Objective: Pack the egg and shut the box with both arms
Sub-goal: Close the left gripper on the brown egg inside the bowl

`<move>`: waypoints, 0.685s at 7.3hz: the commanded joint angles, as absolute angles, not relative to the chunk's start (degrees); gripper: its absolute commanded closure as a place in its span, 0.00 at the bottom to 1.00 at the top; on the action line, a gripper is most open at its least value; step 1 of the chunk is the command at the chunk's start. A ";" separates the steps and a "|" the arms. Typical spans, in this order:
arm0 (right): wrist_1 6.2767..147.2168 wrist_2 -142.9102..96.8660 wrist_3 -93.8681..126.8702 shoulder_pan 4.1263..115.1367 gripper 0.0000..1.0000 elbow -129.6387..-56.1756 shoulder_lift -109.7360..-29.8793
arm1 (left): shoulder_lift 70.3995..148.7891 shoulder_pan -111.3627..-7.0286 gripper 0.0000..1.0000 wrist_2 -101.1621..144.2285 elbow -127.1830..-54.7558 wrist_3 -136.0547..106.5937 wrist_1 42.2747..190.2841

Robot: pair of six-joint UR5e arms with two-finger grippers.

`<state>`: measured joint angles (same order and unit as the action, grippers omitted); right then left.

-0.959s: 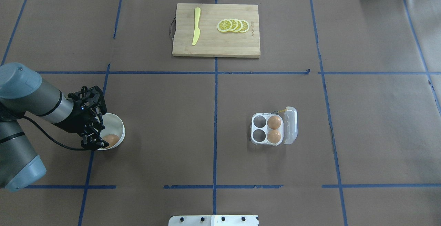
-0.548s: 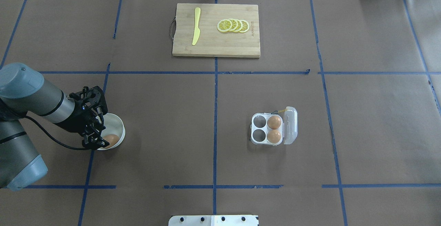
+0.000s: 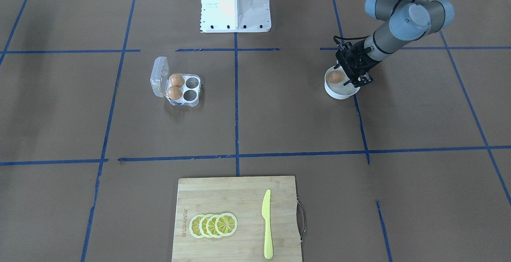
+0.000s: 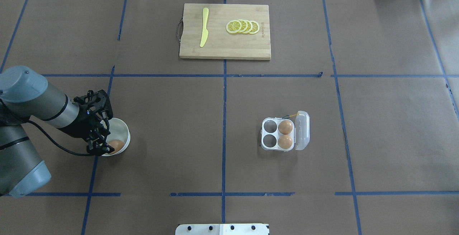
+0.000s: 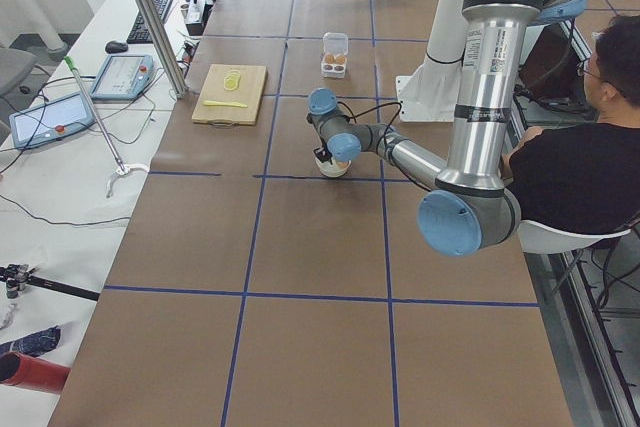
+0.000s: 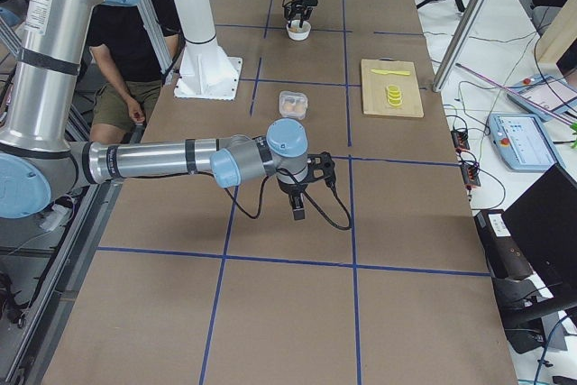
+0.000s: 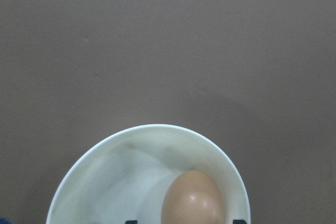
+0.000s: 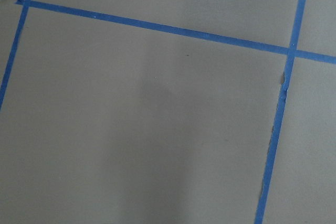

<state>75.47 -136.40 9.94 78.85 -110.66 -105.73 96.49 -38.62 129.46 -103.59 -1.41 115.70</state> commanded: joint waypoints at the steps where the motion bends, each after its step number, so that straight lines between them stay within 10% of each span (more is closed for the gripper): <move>1: 75.50 -136.41 9.93 78.84 0.00 -110.57 -105.73 | 97.03 -38.50 0.34 129.46 -103.01 -1.41 115.66; 5: 75.41 -136.41 10.02 78.84 0.00 -110.39 -105.73 | 97.03 -37.71 0.35 129.46 -102.48 -1.41 115.66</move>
<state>75.45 -136.41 9.98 78.84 -110.42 -105.73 97.08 -37.83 129.46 -102.55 -1.41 115.70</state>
